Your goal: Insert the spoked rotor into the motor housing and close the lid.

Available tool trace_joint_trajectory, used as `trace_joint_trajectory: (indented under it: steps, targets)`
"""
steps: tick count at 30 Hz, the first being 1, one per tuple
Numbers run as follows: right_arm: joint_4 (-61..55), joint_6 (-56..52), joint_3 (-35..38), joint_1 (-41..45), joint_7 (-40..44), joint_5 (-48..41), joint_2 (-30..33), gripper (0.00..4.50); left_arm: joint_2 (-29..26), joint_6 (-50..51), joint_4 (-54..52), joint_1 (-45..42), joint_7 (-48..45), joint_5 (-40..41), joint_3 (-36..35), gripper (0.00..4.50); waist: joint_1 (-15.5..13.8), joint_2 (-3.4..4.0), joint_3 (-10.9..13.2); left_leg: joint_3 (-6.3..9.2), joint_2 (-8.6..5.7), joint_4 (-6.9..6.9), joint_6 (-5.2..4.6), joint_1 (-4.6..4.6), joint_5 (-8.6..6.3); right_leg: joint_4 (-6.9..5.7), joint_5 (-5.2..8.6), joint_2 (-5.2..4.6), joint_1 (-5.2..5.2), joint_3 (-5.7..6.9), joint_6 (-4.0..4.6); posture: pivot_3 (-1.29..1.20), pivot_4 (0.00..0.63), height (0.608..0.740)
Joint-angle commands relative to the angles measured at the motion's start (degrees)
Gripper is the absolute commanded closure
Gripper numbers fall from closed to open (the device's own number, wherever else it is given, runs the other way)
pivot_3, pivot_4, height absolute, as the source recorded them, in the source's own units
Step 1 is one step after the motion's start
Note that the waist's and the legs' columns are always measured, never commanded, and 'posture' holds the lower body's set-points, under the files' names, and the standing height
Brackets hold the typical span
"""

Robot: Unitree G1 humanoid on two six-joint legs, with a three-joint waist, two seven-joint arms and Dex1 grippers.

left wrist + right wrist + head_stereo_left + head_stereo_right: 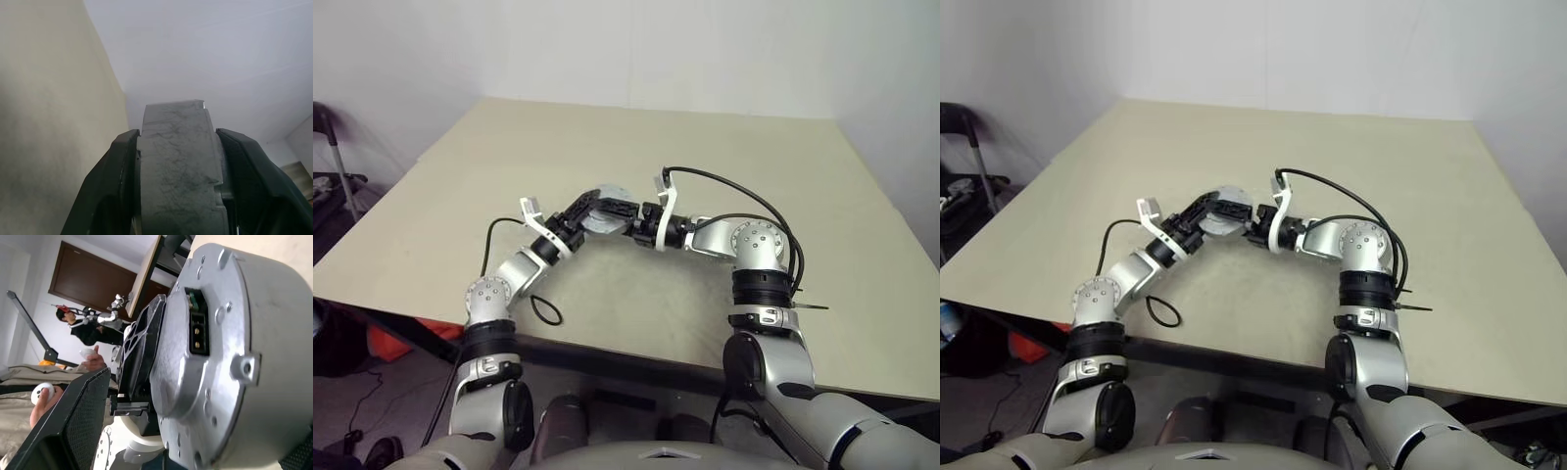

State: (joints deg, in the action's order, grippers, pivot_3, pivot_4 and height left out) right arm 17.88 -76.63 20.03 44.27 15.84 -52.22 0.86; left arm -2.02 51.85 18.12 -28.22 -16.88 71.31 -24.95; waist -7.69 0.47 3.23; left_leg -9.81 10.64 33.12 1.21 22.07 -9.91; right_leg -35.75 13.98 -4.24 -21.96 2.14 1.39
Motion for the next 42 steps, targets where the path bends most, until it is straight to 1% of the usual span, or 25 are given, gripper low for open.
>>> trace_joint_trajectory:
  steps: [1,5,10,13,16,19,22,27,35,37,38,40,42]
  targets:
    - [-2.29,1.50,0.33,2.45,1.04,-1.35,-0.09,0.00,-1.65,-2.74,0.57,-0.99,0.57,0.60,-3.62,2.34,0.10,0.00,0.00,0.00,0.00,0.00,0.00,0.00,0.00,0.00,0.00,0.00,0.00,0.00,0.00,0.00,0.000,0.740]
    - [-1.85,2.46,-0.05,2.39,1.09,-0.37,-0.03,0.00,-2.57,-5.20,0.95,-0.84,1.11,1.74,-7.26,2.34,0.26,0.00,0.00,0.00,0.02,0.00,0.00,0.00,0.00,0.00,0.00,0.01,-0.02,0.01,0.00,0.00,0.000,0.740]
    - [-1.57,2.95,-0.54,2.02,1.16,0.06,0.16,0.00,-3.41,-9.28,-1.48,1.28,1.72,1.51,-10.72,2.34,0.27,-0.03,0.00,0.01,0.01,0.00,-0.01,0.00,-0.01,0.01,0.00,0.00,-0.01,0.00,0.00,0.00,0.000,0.740]
    - [-1.24,4.09,-1.06,1.71,1.36,1.04,1.03,0.00,-4.65,-14.92,-2.17,2.08,3.54,-1.74,-12.62,2.34,0.19,-0.09,0.01,0.03,0.01,0.00,-0.01,0.02,-0.01,0.01,0.00,0.00,0.00,0.02,0.00,0.00,0.000,0.740]
    - [-1.76,6.81,-3.09,0.76,3.13,3.84,4.20,0.00,-6.23,-20.39,-1.63,2.61,5.94,-5.06,-14.31,2.34,0.20,-0.20,0.00,0.05,0.03,0.02,0.00,0.00,0.00,0.01,0.00,0.00,0.03,0.03,-0.01,0.00,0.000,0.740]
    - [-1.77,9.97,-4.28,-0.19,5.96,6.04,7.59,0.00,-7.13,-21.94,-2.85,3.59,6.20,-5.32,-15.38,2.34,0.09,-0.36,0.01,0.08,0.01,0.09,0.00,0.00,0.00,0.04,-0.03,0.00,0.12,0.03,-0.06,0.00,0.000,0.740]
    - [-0.44,12.56,-4.91,-0.82,7.21,7.98,9.10,0.00,-7.29,-23.20,-4.45,4.68,6.91,-5.26,-16.29,2.34,0.03,-0.50,0.01,0.09,0.00,0.09,0.00,-0.01,-0.01,0.05,-0.04,-0.01,0.16,0.04,-0.06,0.00,0.000,0.740]
    - [1.03,14.57,-4.65,0.03,7.62,9.12,8.49,0.00,-8.02,-25.12,-2.83,4.82,10.23,-8.05,-15.94,2.34,0.18,-0.53,0.02,0.11,0.03,0.10,0.02,-0.08,0.01,0.00,-0.05,0.00,0.19,0.06,-0.05,0.00,0.000,0.740]
    - [1.65,15.37,-5.40,0.07,7.89,10.04,7.66,0.00,-9.54,-27.06,0.99,3.16,9.63,-11.04,-15.89,2.34,0.23,-0.79,0.00,0.11,0.04,0.12,0.01,-0.09,0.00,0.01,-0.06,0.00,0.21,0.05,-0.03,0.00,0.000,0.740]
    - [2.77,15.65,-5.17,0.85,8.07,10.24,7.93,0.00,-10.71,-26.74,1.95,2.98,10.24,-11.42,-16.36,1.62,0.25,-0.84,0.00,0.12,0.04,0.12,0.02,-0.09,0.01,0.01,-0.06,0.01,0.21,0.06,-0.02,0.00,0.000,0.740]
    - [3.10,15.74,-5.12,1.10,8.15,10.32,7.99,0.00,-11.08,-26.57,2.20,2.95,10.46,-11.48,-16.46,1.42,0.29,-0.86,0.00,0.12,0.04,0.12,0.02,-0.09,0.00,0.01,-0.06,0.01,0.21,0.06,-0.02,0.00,0.000,0.740]
    - [3.45,15.91,-5.25,1.35,8.55,10.56,8.06,0.00,-11.94,-26.47,2.68,2.78,10.81,-11.26,-17.01,0.77,0.35,-0.85,0.00,0.12,0.05,0.12,0.02,-0.10,0.01,0.00,-0.07,0.01,0.22,0.06,-0.01,0.00,0.000,0.740]
    - [4.18,16.10,-5.43,1.73,8.98,10.86,8.17,0.00,-13.29,-26.87,3.02,2.78,10.64,-11.73,-17.41,0.77,0.39,-0.86,0.00,0.13,0.04,0.12,0.02,-0.12,0.01,0.00,-0.07,0.01,0.23,0.06,-0.01,0.00,0.000,0.740]
